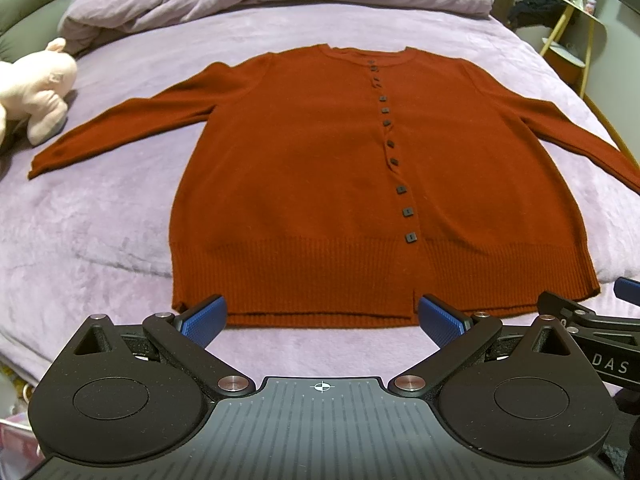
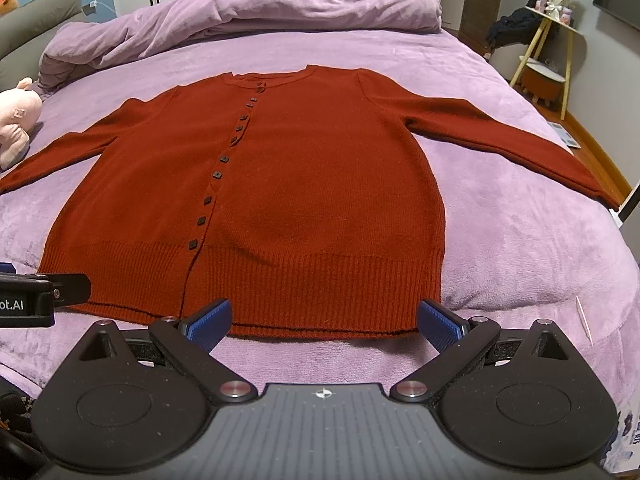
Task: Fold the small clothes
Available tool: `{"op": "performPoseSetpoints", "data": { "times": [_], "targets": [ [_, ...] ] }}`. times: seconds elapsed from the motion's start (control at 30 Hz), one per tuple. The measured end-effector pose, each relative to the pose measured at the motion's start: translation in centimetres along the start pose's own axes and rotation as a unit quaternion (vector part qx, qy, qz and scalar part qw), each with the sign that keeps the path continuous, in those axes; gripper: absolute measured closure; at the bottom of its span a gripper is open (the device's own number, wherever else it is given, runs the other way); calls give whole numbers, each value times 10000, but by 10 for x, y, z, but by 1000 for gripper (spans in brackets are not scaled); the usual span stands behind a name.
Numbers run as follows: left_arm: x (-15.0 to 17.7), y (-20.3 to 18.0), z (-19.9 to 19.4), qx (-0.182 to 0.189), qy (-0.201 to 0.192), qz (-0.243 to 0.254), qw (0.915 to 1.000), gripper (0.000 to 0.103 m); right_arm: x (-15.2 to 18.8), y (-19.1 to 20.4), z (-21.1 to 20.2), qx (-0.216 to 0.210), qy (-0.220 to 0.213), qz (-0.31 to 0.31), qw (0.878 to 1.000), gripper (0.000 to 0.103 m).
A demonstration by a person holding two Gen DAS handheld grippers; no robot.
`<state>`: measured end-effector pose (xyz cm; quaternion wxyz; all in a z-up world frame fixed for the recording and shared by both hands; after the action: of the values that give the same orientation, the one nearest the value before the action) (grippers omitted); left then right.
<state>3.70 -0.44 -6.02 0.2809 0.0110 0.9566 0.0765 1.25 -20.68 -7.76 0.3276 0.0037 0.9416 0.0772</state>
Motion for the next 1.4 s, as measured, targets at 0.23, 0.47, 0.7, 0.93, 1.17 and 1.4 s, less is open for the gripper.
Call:
{"op": "performPoseSetpoints", "data": {
  "times": [0.23, 0.47, 0.7, 0.93, 1.17, 1.4],
  "targets": [
    [0, 1, 0, 26, 8, 4, 10000, 0, 0, -1, -1, 2, -5, 14, 10000, 4],
    [-1, 1, -1, 40, 21, -1, 10000, 0, 0, -1, -1, 7, -13, 26, 10000, 4],
    [-2, 1, -1, 39, 37, -7, 10000, 0, 0, -2, -1, 4, -15, 36, 10000, 4],
    [-3, -1, 1, 40, 72, 15, 10000, 0, -1, -4, -1, -3, -5, 72, 10000, 4],
    [-3, -2, 4, 38, 101, 4, 9999, 0, -1, -6, 1, -46, 1, 128, 9999, 4],
    [-3, -5, 7, 54, 143, 22, 9999, 0, 0, -8, 4, -71, 21, 159, 9998, 4]
  ]
}}
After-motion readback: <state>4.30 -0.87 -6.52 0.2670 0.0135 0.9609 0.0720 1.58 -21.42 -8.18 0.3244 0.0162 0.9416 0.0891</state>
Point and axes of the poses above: each gripper's, at about its wrist camera, not at the fingertips, and z roughly the way its jaws point, y to its left, x to its underside, the point moved 7 cm from there along z, roughly the way its jaws point, and after that the axes turned 10 degrees about -x, right-handed, at the moved point
